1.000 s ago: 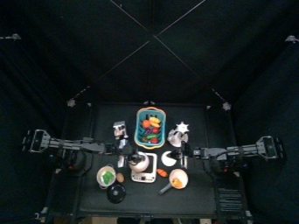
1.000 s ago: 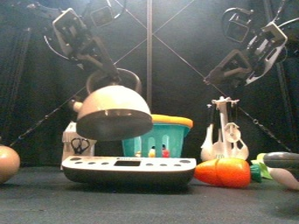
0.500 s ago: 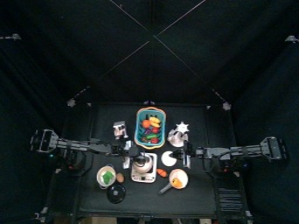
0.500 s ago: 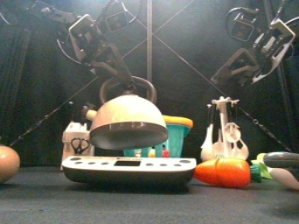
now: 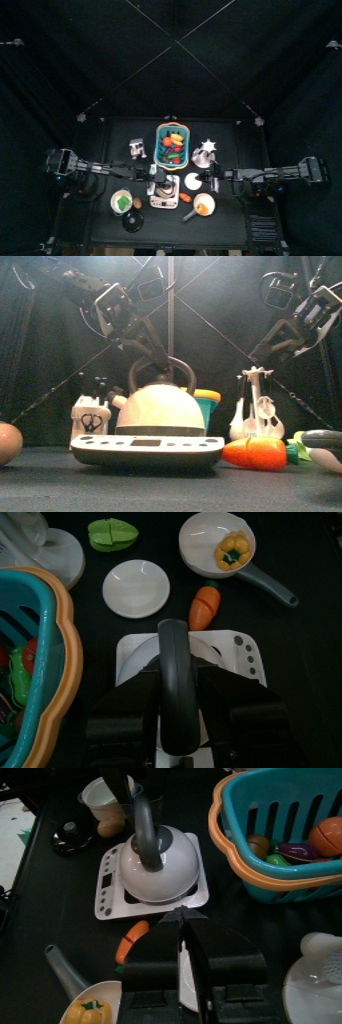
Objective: Place kettle onto stove
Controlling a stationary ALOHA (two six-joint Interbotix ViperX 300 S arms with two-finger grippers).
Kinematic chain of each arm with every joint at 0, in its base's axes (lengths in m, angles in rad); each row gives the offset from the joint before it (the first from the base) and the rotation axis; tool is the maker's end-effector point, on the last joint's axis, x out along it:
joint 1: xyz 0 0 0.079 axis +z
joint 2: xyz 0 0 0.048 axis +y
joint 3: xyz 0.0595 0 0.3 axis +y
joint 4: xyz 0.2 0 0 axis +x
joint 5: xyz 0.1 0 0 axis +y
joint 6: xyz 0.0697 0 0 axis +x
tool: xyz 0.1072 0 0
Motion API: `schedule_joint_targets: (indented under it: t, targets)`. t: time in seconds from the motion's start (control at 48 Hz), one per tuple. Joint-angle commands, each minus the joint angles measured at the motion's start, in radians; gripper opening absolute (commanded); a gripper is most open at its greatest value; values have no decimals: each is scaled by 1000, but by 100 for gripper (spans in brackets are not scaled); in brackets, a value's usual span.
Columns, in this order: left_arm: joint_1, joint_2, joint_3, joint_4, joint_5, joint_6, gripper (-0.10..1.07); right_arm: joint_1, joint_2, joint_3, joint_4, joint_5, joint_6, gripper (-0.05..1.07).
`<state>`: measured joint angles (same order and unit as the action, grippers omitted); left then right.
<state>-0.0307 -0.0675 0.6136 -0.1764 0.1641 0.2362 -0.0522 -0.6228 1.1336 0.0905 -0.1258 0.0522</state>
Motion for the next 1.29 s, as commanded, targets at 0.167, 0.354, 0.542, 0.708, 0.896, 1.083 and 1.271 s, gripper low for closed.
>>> schedule_joint_targets:
  t: [0.167, 0.354, 0.542, 0.708, 0.896, 1.083, 1.271]
  targets:
    - [6, -15, -9, -32, 32, -2, 80, -12, -6, -26, 0, -3, 0, 2]
    - [6, -25, -9, -34, 29, 0, 97, -12, -6, -26, 6, -3, 0, 2]
    - [8, -57, -5, -26, -11, 2, 102, -12, -5, -25, 6, -3, 0, 2]
    - [9, -114, 26, 5, -54, 2, 102, -12, -6, -25, 6, -2, 2, 2]
    - [9, -190, 112, 8, -149, 2, 102, -12, -5, -28, 20, -3, 2, 2]
    - [12, -262, 213, 6, -227, 2, 102, 2, 9, -64, 23, -3, 0, 2]
    - [46, -302, 285, -11, -287, 0, 102, 63, 71, -156, 0, -8, -5, 2]
